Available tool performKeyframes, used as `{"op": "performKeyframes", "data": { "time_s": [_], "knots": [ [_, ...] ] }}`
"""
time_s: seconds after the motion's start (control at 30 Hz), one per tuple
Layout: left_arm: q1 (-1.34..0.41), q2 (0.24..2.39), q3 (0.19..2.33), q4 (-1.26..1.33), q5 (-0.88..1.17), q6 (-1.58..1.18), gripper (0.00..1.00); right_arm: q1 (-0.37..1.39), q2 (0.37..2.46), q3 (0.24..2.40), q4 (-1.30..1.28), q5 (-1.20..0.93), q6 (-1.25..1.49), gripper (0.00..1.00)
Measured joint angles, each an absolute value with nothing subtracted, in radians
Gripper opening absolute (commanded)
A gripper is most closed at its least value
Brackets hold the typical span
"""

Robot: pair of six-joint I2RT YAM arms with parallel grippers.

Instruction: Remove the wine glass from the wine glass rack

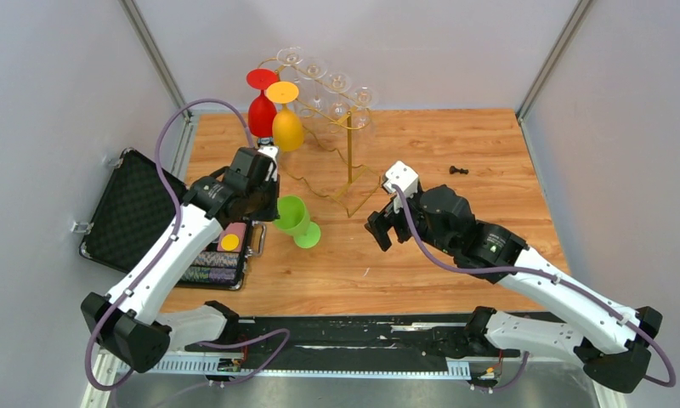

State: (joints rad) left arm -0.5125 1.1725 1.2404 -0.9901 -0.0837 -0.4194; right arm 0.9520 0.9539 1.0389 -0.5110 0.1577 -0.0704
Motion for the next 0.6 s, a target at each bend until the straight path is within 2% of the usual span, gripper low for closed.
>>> {"op": "performKeyframes", "data": {
  "time_s": [0.6],
  "knots": [
    [-0.351, 1.197, 1.073, -0.920, -0.160, -0.353, 0.00, 0.948, 0.984, 1.048, -0.583, 0.155, 0.034, 0.84]
  ]
}}
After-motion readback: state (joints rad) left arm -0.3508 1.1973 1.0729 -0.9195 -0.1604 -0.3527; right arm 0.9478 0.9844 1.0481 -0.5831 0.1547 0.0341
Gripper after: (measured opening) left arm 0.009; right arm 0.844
